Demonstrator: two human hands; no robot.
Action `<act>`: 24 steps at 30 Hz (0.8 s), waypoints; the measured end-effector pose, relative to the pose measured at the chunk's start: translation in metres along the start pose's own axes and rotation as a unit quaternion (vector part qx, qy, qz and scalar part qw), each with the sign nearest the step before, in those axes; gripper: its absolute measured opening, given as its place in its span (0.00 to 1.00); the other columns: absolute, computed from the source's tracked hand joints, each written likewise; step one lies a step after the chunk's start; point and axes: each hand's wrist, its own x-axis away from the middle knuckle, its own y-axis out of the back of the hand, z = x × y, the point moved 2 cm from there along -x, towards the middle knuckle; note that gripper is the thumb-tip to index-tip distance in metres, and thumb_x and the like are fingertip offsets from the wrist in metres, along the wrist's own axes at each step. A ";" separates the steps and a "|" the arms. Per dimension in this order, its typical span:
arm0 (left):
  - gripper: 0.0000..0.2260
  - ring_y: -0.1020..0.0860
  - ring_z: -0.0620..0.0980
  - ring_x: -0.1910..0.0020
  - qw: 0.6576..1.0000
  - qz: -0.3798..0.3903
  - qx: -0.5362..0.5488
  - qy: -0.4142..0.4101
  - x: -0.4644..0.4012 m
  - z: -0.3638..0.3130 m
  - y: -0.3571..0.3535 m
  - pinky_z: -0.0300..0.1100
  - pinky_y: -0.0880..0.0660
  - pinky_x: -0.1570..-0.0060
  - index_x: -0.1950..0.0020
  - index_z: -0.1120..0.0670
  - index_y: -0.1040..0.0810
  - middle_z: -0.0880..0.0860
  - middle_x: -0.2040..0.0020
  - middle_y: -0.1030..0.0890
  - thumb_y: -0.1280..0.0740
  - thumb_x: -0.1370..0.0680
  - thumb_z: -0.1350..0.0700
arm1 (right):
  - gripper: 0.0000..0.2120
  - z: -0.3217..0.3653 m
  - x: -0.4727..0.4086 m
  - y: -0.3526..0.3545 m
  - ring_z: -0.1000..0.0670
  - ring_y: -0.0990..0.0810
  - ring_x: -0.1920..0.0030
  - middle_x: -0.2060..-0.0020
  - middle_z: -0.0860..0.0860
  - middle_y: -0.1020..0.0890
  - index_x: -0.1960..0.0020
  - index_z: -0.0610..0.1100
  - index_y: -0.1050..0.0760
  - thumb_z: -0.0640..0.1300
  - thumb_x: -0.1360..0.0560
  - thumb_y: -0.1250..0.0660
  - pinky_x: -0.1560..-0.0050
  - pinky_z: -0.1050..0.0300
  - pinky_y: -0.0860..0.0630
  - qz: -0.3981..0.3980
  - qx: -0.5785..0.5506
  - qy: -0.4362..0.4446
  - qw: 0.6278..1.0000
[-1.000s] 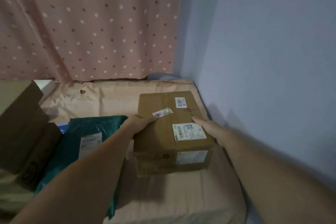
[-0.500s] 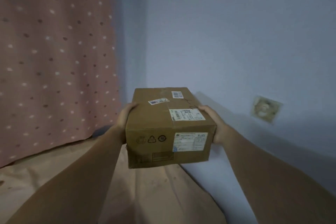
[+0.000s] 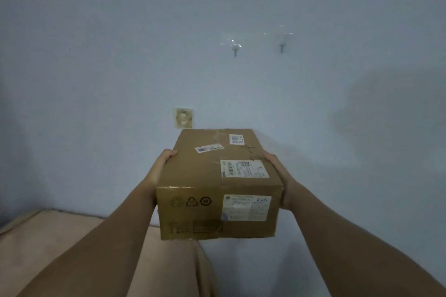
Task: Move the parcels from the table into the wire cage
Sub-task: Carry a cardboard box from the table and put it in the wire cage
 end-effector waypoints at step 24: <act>0.14 0.14 0.50 0.66 0.844 0.500 -0.110 0.159 0.160 0.328 -0.760 0.41 0.19 0.66 0.42 0.53 0.20 0.54 0.61 0.13 0.34 0.18 0.44 | 0.25 -0.034 0.574 0.537 0.45 0.14 0.61 0.57 0.45 0.13 0.43 0.44 0.20 0.65 0.19 0.40 0.62 0.54 0.16 -0.525 -0.153 0.174 0.819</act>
